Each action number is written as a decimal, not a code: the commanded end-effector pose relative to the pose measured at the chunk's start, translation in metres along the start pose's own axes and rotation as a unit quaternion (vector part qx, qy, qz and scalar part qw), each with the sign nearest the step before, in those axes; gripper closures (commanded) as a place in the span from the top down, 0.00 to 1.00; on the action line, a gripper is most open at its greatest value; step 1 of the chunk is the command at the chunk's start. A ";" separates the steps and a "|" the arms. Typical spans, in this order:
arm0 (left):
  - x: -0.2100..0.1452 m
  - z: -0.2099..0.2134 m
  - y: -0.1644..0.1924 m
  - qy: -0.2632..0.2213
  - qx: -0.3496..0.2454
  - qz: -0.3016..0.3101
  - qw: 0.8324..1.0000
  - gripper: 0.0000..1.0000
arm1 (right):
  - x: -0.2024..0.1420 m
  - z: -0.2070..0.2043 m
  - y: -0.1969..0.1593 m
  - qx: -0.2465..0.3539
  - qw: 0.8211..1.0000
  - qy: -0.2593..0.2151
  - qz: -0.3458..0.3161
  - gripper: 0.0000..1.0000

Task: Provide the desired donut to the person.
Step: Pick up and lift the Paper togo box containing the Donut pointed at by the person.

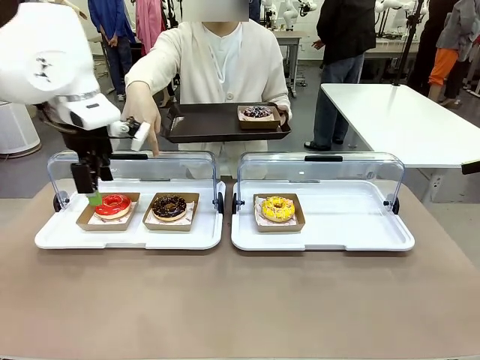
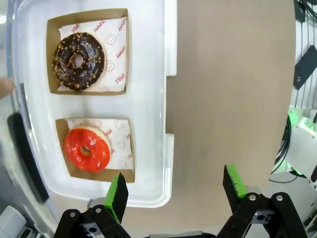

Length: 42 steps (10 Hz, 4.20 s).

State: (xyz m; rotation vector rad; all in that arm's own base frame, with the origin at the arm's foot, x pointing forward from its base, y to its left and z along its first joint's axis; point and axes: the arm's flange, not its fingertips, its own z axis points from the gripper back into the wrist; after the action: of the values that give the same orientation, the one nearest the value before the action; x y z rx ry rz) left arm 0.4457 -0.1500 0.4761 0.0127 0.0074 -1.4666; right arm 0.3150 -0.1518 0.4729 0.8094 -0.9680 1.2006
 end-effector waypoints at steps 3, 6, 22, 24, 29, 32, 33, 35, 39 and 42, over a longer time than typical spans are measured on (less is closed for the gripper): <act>0.021 -0.011 0.009 0.005 0.033 0.003 0.999 1.00 | 0.000 0.001 -0.002 -0.002 1.000 -0.004 0.005 1.00; 0.018 -0.011 0.012 -0.003 0.011 -0.003 1.000 1.00 | 0.000 0.001 -0.002 -0.002 1.000 -0.004 0.005 1.00; 0.061 -0.082 0.022 -0.040 0.049 -0.134 0.989 1.00 | 0.000 0.001 -0.002 -0.002 1.000 -0.004 0.005 1.00; 0.052 -0.097 0.030 -0.054 0.047 -0.131 0.989 1.00 | 0.000 0.001 -0.002 -0.002 1.000 -0.004 0.005 1.00; 0.051 -0.112 0.030 -0.038 0.029 -0.114 0.992 1.00 | 0.000 0.001 -0.002 -0.002 1.000 -0.004 0.005 1.00; 0.051 -0.112 0.030 -0.038 0.029 -0.114 0.992 1.00 | 0.000 0.001 -0.002 -0.002 1.000 -0.004 0.005 1.00; 0.051 -0.112 0.030 -0.038 0.029 -0.114 0.992 1.00 | 0.000 0.001 -0.002 -0.002 1.000 -0.004 0.005 1.00; 0.051 -0.113 0.029 -0.037 0.026 -0.115 0.992 1.00 | 0.000 0.001 -0.002 -0.002 1.000 -0.004 0.005 1.00; 0.058 -0.127 0.022 -0.006 0.038 -0.133 0.990 1.00 | 0.000 0.001 -0.002 -0.002 1.000 -0.004 0.005 1.00; 0.061 -0.139 0.019 0.015 0.054 -0.132 0.990 1.00 | 0.000 0.001 -0.002 -0.002 1.000 -0.004 0.005 1.00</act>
State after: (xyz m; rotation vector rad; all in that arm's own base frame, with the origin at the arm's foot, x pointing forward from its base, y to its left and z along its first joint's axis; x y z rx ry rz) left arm 0.4711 -0.2056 0.3450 0.0642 -0.0430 -1.7445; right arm 0.3150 -0.1520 0.4729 0.8094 -0.9682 1.2001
